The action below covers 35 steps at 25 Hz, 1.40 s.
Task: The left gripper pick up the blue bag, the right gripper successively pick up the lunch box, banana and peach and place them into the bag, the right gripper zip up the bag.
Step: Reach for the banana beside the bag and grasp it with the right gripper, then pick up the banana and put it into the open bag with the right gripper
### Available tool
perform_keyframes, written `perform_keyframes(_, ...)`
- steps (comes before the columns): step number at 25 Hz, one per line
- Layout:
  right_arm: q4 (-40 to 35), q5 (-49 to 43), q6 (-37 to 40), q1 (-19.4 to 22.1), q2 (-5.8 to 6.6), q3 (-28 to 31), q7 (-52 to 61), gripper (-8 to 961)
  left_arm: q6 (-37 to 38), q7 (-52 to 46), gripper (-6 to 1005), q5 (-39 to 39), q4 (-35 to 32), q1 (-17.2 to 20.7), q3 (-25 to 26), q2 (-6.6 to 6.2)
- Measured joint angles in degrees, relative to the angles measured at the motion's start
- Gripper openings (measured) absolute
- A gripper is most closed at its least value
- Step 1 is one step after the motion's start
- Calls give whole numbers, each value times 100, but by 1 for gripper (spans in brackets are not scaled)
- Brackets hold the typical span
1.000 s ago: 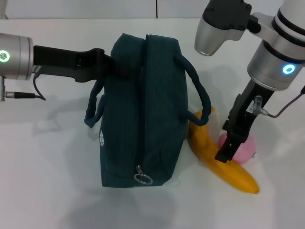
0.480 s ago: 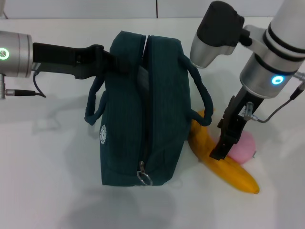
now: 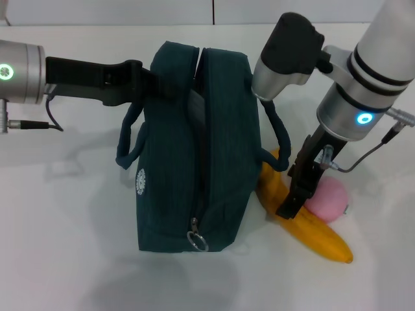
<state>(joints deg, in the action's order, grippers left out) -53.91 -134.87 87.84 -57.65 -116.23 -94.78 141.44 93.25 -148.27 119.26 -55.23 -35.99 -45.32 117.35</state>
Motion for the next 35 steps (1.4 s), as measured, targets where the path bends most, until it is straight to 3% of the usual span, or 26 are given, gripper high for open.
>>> perform_keyframes(23,252,303,-247,-62,5,-454,13,736,-3,15,45,-9,4,-57,4,12)
perform_keyframes(28,268,307,-247,-79,4,-475,20,615,-18,32,45,-9,4,-58,6,8)
perform_keyframes(35,228,323,-242,-134,4,-628,49,605,-58,70,45,-9,108,-64,7,-8)
